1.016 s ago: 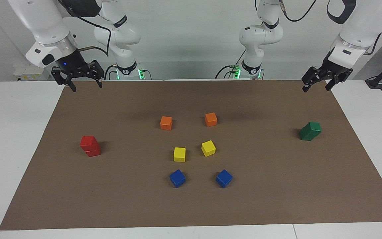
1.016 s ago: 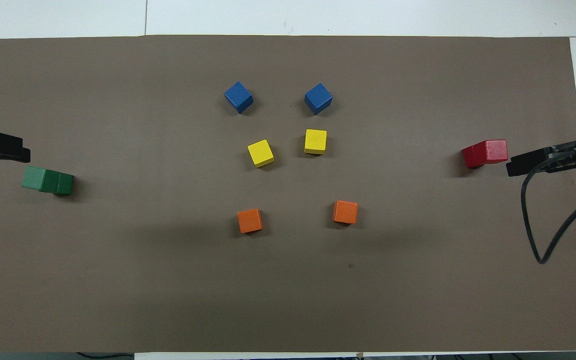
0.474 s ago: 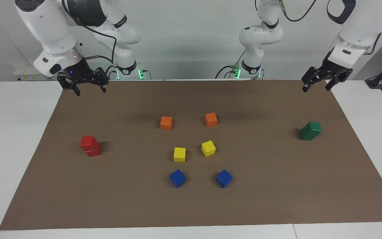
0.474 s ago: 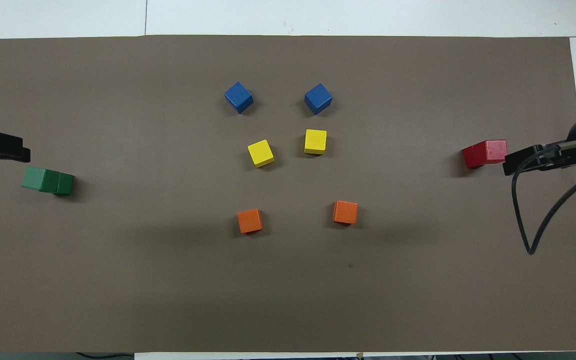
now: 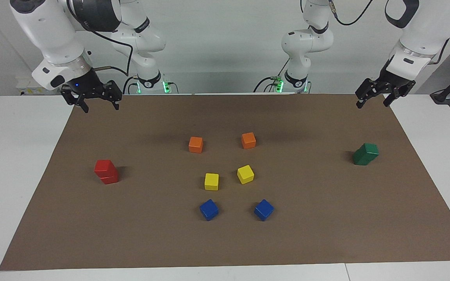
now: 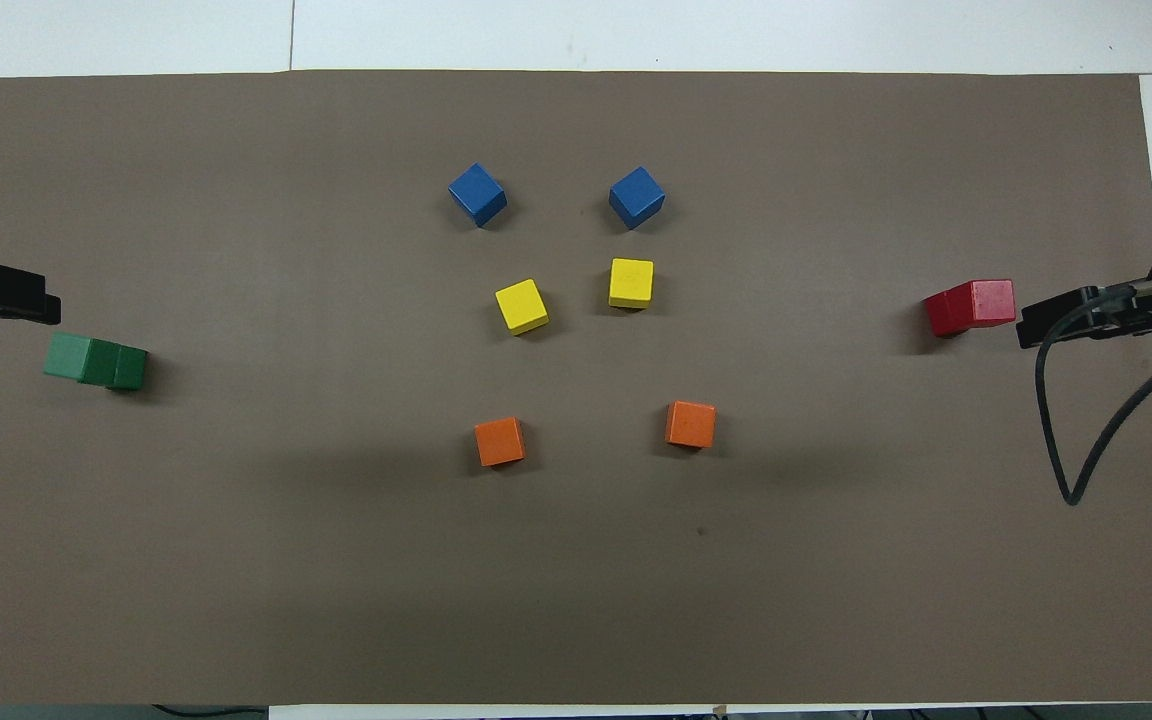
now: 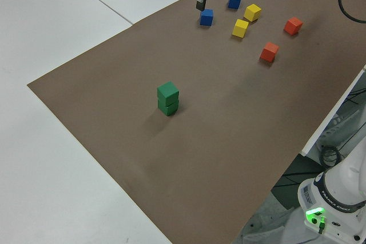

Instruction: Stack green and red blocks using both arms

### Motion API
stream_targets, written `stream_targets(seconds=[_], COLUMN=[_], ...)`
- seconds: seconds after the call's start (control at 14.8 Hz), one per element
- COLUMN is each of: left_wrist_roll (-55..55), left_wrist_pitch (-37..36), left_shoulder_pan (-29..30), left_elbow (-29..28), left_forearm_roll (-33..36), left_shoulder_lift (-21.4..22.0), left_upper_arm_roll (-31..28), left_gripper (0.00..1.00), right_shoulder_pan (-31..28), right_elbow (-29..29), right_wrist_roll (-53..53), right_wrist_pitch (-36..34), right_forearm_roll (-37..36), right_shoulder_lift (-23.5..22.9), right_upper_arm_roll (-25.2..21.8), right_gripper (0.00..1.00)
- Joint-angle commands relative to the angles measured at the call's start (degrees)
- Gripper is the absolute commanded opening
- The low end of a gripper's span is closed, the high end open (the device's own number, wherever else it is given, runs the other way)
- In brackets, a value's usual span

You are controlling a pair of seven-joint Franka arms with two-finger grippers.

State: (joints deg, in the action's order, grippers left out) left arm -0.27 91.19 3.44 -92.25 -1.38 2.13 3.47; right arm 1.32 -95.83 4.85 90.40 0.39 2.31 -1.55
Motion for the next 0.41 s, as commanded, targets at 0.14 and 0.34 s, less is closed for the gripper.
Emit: stream_targets(seconds=[0.14,0.34], left_wrist_roll=[0.2,0.2], left_wrist_pitch=[0.7,0.7], left_shoulder_pan=[-0.9,-0.9], left_elbow=[-0.8,-0.7], left_forearm_roll=[0.8,0.8], left_shoulder_lift=[1.1,1.1], left_upper_arm_roll=[-0.7,-0.7], left_gripper=[1.0,1.0], right_shoulder_pan=[0.1,0.3], right_elbow=[0.3,0.2], right_wrist_roll=[-1.0,-1.2], right_wrist_pitch=[0.7,1.5], right_forearm_roll=[-0.8,-1.6], right_shoulder_lift=[0.1,0.1], right_upper_arm_roll=[-0.1,-0.1], right_gripper=[1.0,1.0])
